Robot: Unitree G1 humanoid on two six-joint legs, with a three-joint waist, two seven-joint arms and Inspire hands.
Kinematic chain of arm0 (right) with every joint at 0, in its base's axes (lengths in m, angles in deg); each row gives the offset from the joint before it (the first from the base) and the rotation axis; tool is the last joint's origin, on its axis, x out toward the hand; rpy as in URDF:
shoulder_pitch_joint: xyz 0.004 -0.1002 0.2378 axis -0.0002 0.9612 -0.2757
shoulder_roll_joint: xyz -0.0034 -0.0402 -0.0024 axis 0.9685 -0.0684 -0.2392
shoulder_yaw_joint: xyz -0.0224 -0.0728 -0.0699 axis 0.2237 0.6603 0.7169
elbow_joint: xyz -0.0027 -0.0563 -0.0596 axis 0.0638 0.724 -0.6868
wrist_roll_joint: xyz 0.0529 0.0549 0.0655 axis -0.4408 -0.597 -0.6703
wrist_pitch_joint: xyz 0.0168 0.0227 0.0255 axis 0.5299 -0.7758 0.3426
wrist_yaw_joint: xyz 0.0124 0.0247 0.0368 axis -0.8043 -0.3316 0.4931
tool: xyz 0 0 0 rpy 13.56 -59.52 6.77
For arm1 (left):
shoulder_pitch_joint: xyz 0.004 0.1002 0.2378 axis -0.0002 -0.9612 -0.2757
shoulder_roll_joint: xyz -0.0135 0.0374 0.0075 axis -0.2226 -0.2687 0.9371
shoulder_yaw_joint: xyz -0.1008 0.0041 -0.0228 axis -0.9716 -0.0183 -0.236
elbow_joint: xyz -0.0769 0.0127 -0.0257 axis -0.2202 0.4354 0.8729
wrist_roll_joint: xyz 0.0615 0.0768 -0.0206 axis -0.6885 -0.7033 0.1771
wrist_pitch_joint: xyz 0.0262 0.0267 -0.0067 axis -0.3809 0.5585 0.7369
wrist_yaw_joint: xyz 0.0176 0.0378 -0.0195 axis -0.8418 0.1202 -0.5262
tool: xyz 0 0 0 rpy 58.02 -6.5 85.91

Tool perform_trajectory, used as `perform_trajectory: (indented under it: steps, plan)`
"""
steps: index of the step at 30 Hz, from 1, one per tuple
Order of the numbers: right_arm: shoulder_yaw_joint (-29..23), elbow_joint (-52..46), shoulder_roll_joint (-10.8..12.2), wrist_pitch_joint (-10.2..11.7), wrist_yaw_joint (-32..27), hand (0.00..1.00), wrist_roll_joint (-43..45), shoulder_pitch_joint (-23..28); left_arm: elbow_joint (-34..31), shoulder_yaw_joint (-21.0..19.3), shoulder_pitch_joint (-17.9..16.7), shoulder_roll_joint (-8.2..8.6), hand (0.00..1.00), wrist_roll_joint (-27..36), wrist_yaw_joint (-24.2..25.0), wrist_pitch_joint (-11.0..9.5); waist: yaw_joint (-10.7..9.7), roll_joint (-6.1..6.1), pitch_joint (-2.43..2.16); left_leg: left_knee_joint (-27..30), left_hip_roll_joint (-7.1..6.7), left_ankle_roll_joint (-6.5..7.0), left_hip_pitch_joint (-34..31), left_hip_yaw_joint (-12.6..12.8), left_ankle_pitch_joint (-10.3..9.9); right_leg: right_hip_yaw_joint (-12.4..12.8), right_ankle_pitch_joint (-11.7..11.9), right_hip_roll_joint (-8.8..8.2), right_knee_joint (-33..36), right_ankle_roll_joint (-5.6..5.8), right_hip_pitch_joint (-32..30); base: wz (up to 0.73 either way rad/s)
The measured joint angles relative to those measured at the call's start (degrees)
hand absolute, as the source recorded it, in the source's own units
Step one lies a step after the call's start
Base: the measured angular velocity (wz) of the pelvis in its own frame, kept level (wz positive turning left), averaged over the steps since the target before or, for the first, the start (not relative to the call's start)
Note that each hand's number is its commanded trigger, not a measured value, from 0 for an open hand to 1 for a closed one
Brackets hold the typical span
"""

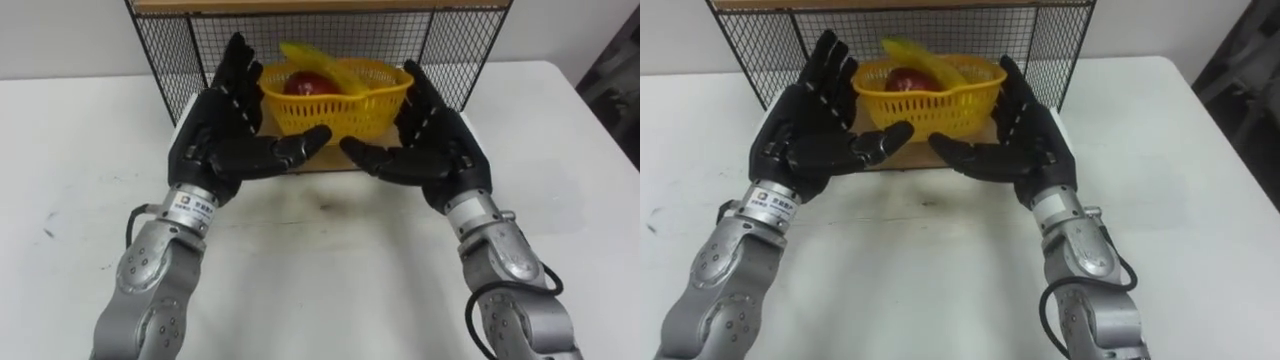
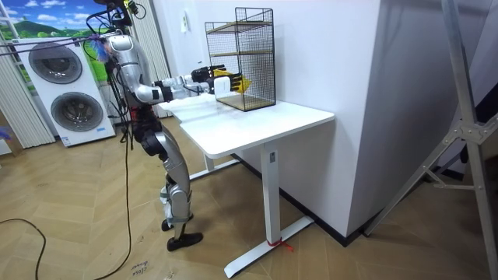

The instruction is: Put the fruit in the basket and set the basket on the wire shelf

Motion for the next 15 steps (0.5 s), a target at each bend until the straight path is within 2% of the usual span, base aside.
perform_trajectory:
  steps: [6,11,15]
  plan:
    - [0.0,0.0,-0.3,0.0,-0.5,0.00,-0.2,-1.0,-1.8,-0.5,1.2,0.04,0.00,0.6,-0.3,0.0,0.6,-0.06,-0.15,-1.9,0.03,-0.44,2.0,0.0,0.3,0.1,0.3,0.29,-1.8,-0.05,1.3,-0.01]
    - [0.0,0.0,-0.9,0.0,-1.9,0.00,-0.3,-1.5,-1.7,-1.1,4.0,-0.64,0.00,0.5,-0.6,0.9,1.3,-0.09,-0.18,-2.5,0.05,-0.69,2.4,0.0,0.6,0.8,0.3,0.46,-2.6,-0.08,1.9,-0.04]
    - [-0.2,0.0,-0.8,-0.1,-2.3,0.00,1.1,-4.3,-0.3,-1.7,4.7,-0.41,0.00,0.1,-0.6,1.2,1.1,-0.11,-0.17,-3.8,0.00,-0.87,2.9,0.2,1.0,1.0,0.4,0.55,-3.4,-0.25,2.2,-0.02]
